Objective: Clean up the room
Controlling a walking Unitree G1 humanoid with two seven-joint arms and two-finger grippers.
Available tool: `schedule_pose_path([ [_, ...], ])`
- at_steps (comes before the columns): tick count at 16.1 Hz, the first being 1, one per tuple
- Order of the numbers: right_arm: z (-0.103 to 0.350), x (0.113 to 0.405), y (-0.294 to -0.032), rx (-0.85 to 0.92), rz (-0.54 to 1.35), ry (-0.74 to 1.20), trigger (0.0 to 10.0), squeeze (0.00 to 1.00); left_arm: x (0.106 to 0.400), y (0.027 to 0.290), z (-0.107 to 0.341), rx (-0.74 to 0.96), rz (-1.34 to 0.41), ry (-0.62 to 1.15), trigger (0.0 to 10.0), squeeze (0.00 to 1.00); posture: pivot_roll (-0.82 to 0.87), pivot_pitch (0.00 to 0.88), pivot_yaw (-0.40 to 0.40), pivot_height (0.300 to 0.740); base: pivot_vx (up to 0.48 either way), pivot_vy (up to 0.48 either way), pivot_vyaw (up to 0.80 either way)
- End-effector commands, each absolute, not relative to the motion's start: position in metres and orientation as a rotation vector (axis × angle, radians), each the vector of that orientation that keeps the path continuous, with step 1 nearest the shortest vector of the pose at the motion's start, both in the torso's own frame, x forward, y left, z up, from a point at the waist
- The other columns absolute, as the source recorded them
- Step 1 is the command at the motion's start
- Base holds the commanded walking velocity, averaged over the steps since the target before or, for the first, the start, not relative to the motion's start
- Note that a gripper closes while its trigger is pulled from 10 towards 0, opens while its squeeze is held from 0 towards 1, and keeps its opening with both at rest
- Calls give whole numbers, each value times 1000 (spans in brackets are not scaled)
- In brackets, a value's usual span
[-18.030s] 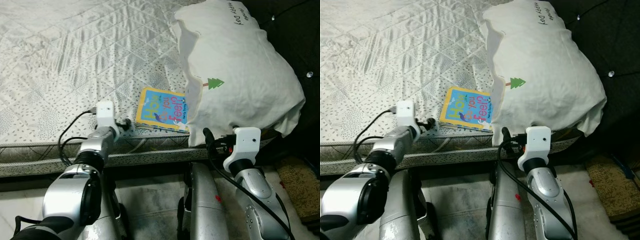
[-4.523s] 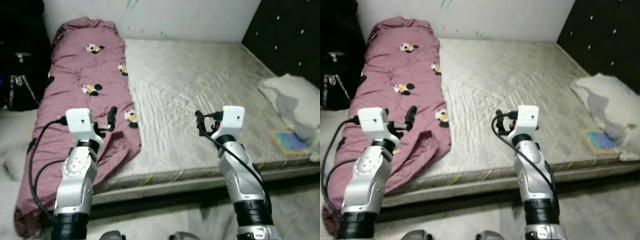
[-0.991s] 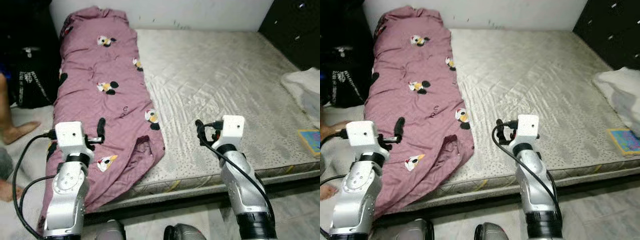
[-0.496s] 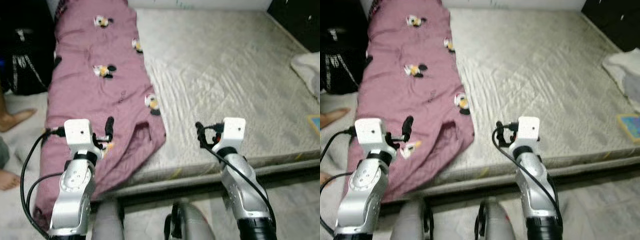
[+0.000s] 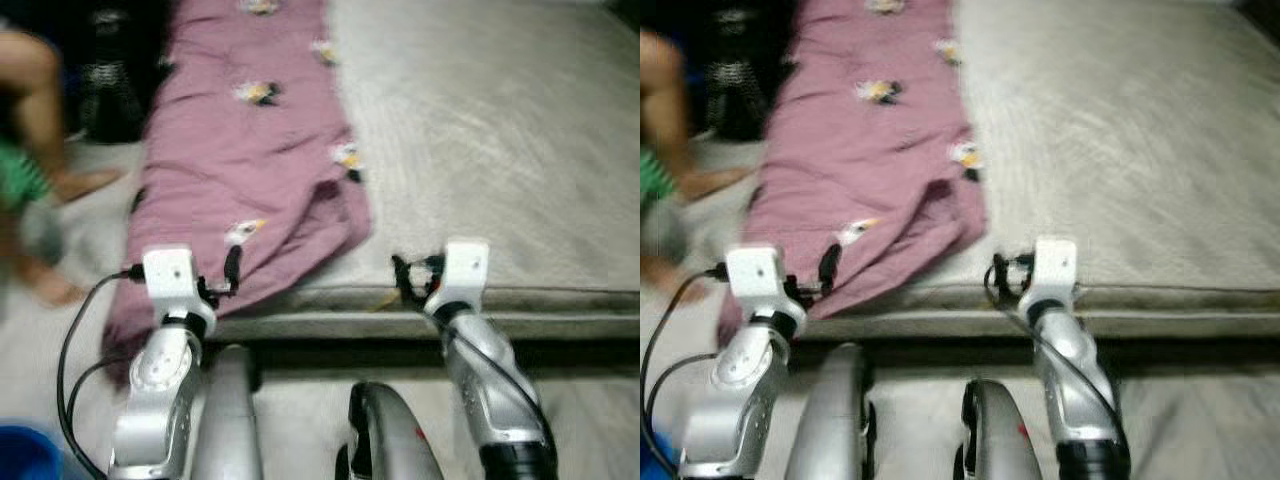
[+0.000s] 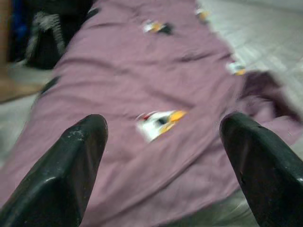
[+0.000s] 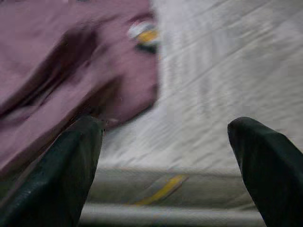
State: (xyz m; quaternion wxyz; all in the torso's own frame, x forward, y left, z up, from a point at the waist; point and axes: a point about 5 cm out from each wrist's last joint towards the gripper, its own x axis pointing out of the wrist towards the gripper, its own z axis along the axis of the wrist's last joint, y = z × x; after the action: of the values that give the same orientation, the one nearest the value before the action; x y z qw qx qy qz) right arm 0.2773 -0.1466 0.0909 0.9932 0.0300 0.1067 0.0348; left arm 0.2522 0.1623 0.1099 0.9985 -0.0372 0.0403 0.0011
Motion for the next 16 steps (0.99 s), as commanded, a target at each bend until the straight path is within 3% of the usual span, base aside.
schedule_pose_path([
  [1, 97, 279, -150, 49, 57, 195, 10000, 0, 255, 160, 116, -83, -26, 59, 10000, 0, -5, 170, -79, 612, 0, 0, 0],
  [4, 96, 279, -150, 46, 58, 203, 10000, 0, 253, 160, 115, -110, -40, 67, 10000, 0, -4, 180, -81, 612, 96, 0, 0],
  [16, 94, 278, -150, 43, 53, 212, 10000, 0, 255, 157, 115, -130, -72, 71, 10000, 0, -4, 185, -80, 612, 356, 0, 0],
])
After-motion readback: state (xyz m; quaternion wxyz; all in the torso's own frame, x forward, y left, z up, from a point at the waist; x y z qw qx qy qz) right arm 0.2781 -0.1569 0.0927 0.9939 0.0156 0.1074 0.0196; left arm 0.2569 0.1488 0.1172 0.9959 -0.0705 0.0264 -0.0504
